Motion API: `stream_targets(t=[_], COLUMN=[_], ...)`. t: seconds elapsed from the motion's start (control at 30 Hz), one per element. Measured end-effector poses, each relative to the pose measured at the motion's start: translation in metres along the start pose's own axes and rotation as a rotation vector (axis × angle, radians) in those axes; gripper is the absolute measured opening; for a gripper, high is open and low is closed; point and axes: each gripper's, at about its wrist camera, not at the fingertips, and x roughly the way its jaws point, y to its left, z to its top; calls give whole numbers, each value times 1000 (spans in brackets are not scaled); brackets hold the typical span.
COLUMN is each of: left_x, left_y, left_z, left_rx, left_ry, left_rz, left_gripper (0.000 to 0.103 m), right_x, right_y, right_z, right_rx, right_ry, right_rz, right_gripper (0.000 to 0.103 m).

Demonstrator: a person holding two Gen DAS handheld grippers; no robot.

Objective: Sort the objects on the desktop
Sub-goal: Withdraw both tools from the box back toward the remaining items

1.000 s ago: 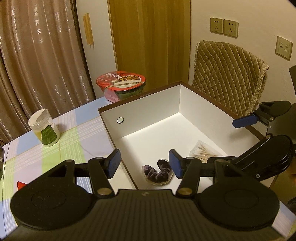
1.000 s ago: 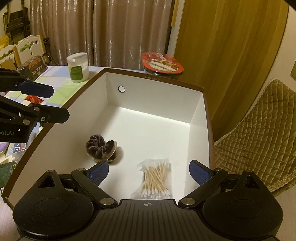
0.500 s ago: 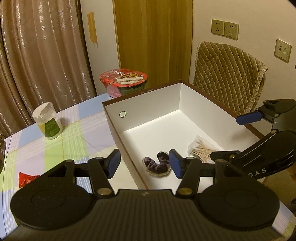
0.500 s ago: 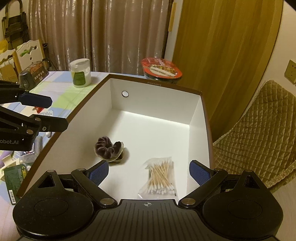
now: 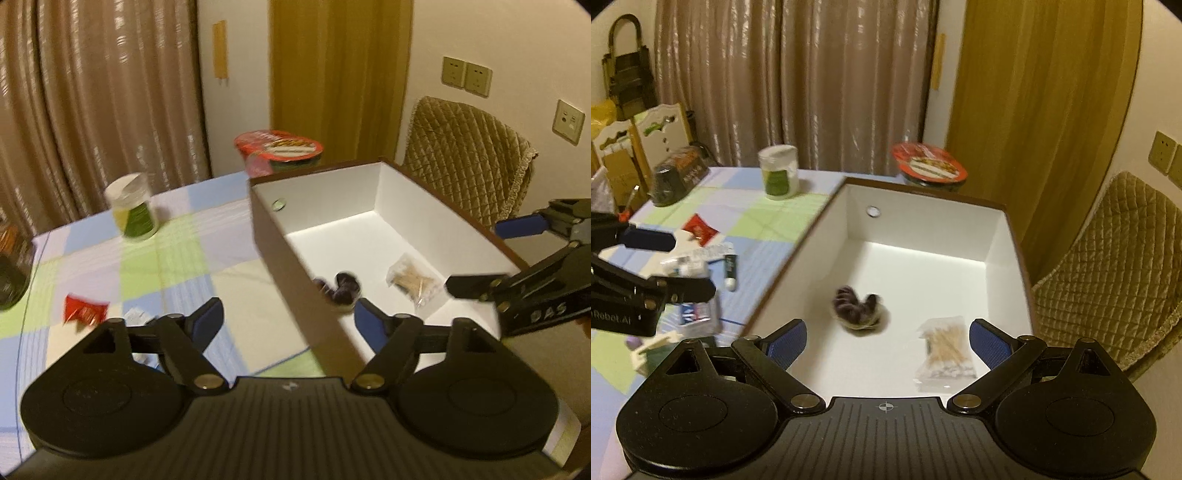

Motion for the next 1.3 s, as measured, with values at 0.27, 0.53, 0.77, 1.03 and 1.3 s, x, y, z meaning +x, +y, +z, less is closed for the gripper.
stream_targets(t=[0.27,0.53,0.77,1.03,1.3], left_x=[-49,-96,-115,-123,-128], left_y=[44,79,92,94,105], left_z=[-49,-104,-134,-144,-151], left_rx=[-46,-75,-96,-69,-75], left_ry=[22,58,82,88,94], left_rz=[70,89,60,22,17], left_gripper=[97,99,99,99,99], right_x=[-25,-44,-50,-61,-58], right_y=[55,100,116,122,141], right_z=[-7,-34,-63,-82,-84], right_rx=[-8,17,99,179,197], right_ry=[-32,13,97,139,168], right_rz=[24,5,-47,-76,-29], right_gripper=[97,97,97,97,97])
